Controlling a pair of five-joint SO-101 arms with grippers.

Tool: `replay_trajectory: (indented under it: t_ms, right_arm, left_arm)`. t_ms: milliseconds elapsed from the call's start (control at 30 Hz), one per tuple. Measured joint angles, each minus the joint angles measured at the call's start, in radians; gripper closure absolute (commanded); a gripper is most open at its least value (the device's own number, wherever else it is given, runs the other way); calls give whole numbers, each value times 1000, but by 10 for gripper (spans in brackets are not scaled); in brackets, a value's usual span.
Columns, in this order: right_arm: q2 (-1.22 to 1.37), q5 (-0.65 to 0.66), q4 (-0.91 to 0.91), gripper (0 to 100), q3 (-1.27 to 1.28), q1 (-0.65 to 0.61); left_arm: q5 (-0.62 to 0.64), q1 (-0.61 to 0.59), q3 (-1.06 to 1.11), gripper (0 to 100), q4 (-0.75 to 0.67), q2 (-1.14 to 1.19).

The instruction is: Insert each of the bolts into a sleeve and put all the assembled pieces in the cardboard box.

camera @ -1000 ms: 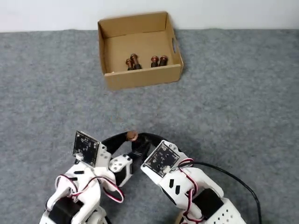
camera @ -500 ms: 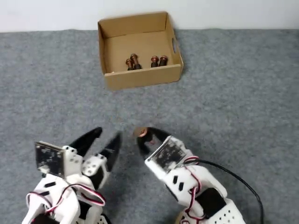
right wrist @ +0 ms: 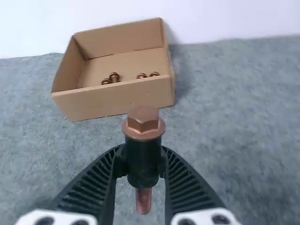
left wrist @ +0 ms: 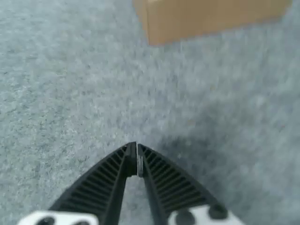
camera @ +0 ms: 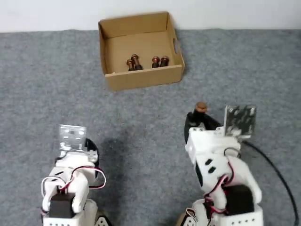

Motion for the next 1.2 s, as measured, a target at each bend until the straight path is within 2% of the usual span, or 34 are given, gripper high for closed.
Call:
replay_trajectory:
  t_ms: [167, 333, 767, 967, 1200]
  right_arm:
    - [226, -28, 32, 991, -213, 3]
    - [431, -28, -5, 991, -370, 5]
    - [993, -28, -450, 991, -713, 5]
    - [1249, -28, -574, 991, -882, -20]
    - [1576, 92, -671, 991, -1079, -95]
  left_arm:
    - [-98, -3, 124, 995, -28, 3]
    - [-138, -3, 129, 995, -31, 3]
    - [-141, -3, 129, 994, 49, 2]
    - [-141, -3, 129, 994, 49, 2]
    - [-141, -3, 129, 994, 49, 2]
